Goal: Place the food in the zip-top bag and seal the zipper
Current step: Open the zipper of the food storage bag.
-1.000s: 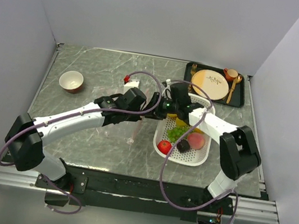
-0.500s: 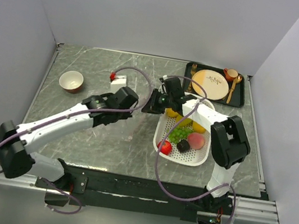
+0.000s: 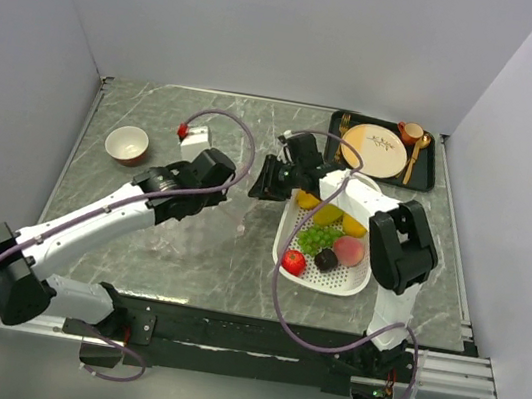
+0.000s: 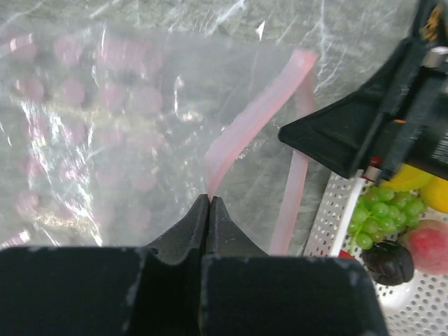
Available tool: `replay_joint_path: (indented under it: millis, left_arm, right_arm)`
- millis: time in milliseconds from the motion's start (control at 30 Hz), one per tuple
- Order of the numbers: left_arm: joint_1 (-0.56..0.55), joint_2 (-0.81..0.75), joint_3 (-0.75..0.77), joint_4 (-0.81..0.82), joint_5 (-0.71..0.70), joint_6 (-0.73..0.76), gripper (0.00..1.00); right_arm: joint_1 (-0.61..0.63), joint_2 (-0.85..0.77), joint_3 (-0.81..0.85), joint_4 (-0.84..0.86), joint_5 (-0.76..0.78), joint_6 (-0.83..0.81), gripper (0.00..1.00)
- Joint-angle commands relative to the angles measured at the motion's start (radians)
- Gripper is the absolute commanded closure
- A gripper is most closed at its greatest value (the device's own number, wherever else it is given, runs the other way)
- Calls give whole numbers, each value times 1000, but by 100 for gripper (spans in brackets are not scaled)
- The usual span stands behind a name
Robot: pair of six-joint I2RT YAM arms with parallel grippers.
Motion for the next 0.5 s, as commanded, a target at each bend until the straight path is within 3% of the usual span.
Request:
replay_joint_path:
  millis: [0, 33, 200, 467]
  left_arm:
    - [4, 48, -3, 38, 10, -9, 99]
    - [3, 54, 0, 47, 11, -9, 99]
    - [4, 88, 3, 81, 22, 7, 99]
    - [6, 106, -14, 142, 59, 36, 98]
  right_arm:
    - [0, -133, -15, -11, 48, -43, 50]
    - [-1, -171, -23, -32, 111, -38, 42]
    - [-6, -334, -100, -98, 329, -21, 30]
    - [-66, -486, -234, -203, 535, -24, 29]
